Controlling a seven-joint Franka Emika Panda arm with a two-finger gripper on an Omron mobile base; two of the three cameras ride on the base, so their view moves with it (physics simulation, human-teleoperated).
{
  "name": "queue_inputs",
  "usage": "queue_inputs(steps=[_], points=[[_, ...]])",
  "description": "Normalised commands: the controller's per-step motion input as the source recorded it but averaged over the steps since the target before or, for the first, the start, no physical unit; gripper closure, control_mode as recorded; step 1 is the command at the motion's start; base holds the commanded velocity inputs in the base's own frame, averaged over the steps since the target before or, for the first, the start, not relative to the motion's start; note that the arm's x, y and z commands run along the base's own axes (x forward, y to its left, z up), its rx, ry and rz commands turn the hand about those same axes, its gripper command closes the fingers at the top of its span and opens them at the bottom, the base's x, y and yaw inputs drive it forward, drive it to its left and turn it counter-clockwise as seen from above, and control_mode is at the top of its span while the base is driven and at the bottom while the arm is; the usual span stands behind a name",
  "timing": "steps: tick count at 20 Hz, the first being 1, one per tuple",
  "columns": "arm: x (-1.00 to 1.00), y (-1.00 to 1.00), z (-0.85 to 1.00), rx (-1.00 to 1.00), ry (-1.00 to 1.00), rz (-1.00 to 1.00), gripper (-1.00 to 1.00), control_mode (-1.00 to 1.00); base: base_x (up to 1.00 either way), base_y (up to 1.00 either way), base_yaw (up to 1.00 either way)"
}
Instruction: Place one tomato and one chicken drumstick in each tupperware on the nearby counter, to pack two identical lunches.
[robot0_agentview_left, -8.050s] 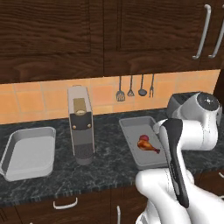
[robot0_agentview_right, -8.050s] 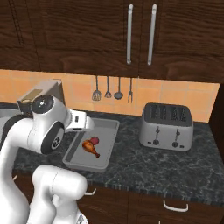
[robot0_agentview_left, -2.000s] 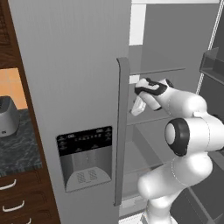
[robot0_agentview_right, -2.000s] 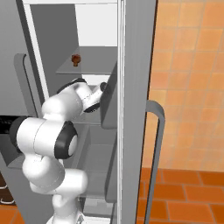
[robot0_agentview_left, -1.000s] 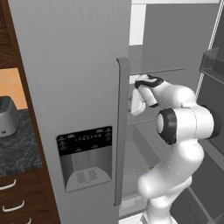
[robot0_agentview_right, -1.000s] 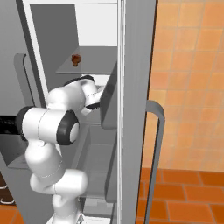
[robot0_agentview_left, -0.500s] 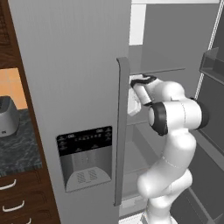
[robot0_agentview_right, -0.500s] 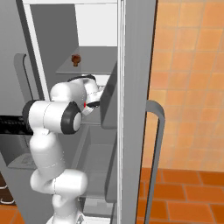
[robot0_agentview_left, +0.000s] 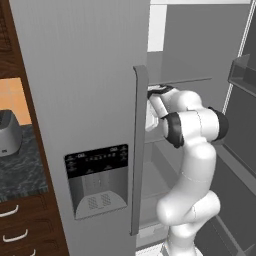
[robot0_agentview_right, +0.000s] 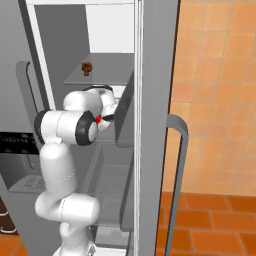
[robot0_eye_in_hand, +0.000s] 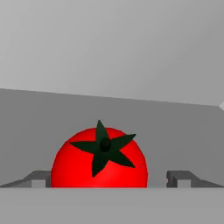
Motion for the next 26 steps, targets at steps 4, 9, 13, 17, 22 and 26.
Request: queue_inputs(steps=[4, 9, 13, 17, 22, 26], points=[[0.14, 0.24, -0.30, -0.01, 0.00, 0.00, 1.00, -1.00, 0.00, 0.00, 0.00], [0.01, 0.39, -0.19, -0.04, 0.00, 0.01, 1.00, -1.00, 0.00, 0.00, 0.00], [-0.38, 0.26, 0.07, -0.02, -0.05, 0.00, 1.00, -1.00, 0.00, 0.00, 0.00], [-0.96, 0.00, 0.19, -0.04, -0.04, -0.01, 1.00, -1.00, 0.00, 0.00, 0.00], [-1.00, 0.20, -0.01, -0.21, -0.11, -0.05, 1.00, -1.00, 0.00, 0.00, 0.00], [-1.00, 0.04, 0.11, -0.11, -0.05, -0.06, 1.00, -1.00, 0.00, 0.00, 0.00]])
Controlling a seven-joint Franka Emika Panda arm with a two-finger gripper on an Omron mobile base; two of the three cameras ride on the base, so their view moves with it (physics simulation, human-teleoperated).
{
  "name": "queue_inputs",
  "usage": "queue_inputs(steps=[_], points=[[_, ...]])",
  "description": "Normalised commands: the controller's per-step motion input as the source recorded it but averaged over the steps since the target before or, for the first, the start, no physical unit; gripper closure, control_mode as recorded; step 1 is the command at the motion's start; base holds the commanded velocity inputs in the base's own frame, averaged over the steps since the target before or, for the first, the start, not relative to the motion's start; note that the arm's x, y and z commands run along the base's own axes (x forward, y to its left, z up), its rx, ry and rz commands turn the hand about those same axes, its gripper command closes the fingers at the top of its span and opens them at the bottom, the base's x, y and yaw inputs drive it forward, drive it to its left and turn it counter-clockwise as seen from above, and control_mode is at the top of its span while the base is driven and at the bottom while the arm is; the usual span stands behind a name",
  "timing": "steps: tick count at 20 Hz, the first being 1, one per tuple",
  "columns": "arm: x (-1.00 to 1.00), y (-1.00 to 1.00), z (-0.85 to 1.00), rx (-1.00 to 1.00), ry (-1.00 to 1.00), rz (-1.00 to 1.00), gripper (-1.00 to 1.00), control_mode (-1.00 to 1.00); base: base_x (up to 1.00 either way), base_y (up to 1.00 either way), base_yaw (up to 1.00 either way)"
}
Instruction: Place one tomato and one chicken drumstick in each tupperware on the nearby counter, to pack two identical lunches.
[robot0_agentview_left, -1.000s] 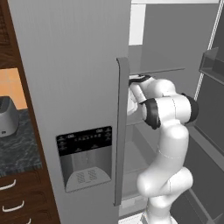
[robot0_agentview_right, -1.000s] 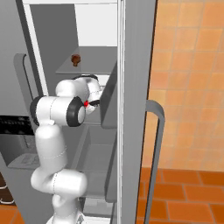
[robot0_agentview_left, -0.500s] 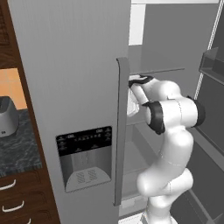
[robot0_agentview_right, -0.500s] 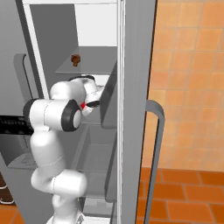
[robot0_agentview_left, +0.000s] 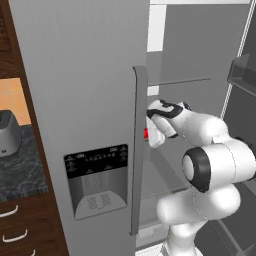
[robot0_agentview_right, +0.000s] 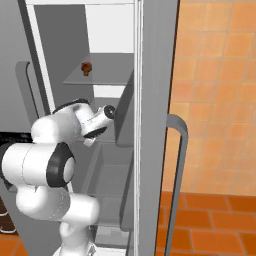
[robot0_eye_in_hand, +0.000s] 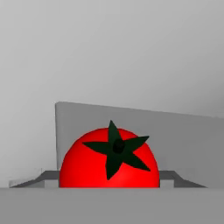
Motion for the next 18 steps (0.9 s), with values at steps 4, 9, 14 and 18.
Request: queue_inputs(steps=[4, 9, 14, 18], points=[[-1.00, 0.00, 0.18, -0.10, 0.00, -0.12, 1.00, -1.00, 0.00, 0.00, 0.00], [-1.00, -0.23, 0.50, -0.04, 0.08, -0.15, 1.00, -1.00, 0.00, 0.00, 0.00], [-1.00, -0.46, 0.67, -0.11, 0.02, -0.07, 1.00, -1.00, 0.00, 0.00, 0.00], [-1.00, -0.26, 0.93, -0.11, 0.00, -0.10, 1.00, -1.00, 0.00, 0.00, 0.00]])
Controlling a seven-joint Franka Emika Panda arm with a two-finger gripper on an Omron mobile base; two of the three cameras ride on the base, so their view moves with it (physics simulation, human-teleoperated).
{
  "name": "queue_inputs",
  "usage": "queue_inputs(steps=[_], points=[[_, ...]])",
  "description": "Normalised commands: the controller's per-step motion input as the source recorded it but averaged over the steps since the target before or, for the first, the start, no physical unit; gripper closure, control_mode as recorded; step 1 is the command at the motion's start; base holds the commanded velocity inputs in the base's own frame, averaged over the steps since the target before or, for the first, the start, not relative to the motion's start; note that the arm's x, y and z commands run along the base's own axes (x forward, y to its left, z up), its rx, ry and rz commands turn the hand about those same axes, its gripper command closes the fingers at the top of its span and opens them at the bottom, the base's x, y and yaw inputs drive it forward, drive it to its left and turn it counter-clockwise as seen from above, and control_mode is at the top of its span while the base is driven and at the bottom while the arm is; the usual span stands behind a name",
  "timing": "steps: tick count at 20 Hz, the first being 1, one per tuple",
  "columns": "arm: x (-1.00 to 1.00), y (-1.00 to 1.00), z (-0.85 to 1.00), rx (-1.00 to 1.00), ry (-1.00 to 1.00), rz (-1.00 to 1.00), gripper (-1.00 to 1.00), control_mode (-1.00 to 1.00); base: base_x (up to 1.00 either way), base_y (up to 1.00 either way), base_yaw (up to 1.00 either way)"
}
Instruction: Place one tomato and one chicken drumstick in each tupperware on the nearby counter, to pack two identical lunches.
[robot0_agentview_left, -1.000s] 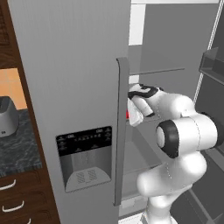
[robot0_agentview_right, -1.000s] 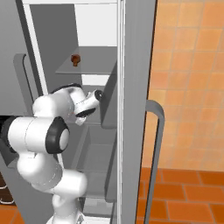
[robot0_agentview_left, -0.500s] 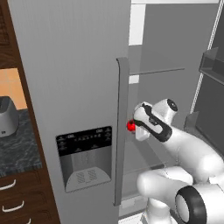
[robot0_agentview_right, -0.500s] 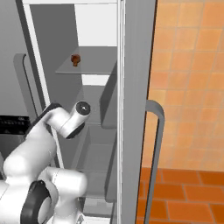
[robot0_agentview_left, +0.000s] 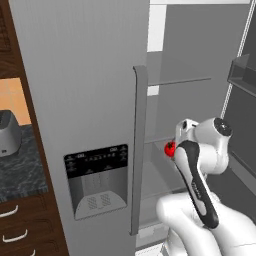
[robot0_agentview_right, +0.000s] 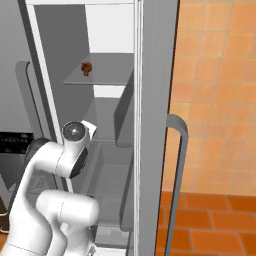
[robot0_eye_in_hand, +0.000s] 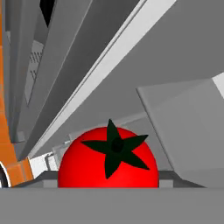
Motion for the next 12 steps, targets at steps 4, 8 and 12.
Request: queue_inputs(steps=[4, 8, 12], points=[[-0.89, -0.05, 0.91, -0.03, 0.02, -0.23, 1.00, -1.00, 0.00, 0.00, 0.00], [-0.86, -0.01, 0.84, 0.00, 0.00, -0.29, 1.00, -1.00, 0.00, 0.00, 0.00], [-0.72, 0.07, 0.32, 0.00, 0.00, -0.19, 1.00, -1.00, 0.00, 0.00, 0.00]])
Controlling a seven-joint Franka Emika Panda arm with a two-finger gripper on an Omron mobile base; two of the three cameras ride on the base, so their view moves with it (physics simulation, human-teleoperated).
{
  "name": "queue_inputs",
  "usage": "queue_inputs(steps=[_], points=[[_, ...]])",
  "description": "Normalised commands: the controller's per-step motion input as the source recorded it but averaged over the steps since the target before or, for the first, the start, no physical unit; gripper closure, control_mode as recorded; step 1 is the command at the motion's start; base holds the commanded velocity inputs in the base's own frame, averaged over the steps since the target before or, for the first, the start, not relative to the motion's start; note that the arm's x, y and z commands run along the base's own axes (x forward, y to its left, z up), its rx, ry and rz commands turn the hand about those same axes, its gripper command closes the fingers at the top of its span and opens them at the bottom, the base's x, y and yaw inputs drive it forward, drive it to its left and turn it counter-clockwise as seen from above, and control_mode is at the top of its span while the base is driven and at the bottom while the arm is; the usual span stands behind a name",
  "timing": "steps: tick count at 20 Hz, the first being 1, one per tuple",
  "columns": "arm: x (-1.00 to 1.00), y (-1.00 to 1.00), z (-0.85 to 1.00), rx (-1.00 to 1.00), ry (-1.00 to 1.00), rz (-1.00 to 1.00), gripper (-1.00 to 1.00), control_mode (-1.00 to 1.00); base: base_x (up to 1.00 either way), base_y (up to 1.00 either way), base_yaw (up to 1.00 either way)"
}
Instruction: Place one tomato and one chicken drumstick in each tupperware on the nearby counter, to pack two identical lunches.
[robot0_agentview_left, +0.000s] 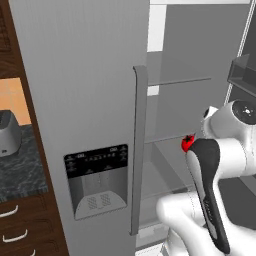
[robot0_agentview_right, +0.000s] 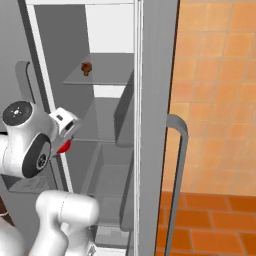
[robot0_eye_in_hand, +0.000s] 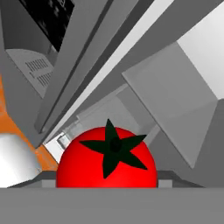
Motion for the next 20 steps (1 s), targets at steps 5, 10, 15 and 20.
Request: queue_inputs(steps=[5, 10, 15, 20], points=[[-0.71, 0.01, 0.00, 0.00, -0.04, -0.02, 1.00, -1.00, 0.00, 0.00, 0.00], [-0.40, 0.03, -0.08, -0.01, -0.01, 0.00, 1.00, 1.00, -0.60, 0.21, 0.00], [0.00, 0.00, 0.00, 0.00, 0.00, 0.00, 1.00, 1.00, -0.44, 0.97, 0.00], [0.00, 0.00, 0.00, 0.00, 0.00, 0.00, 1.00, 1.00, 0.26, 1.00, 0.00]])
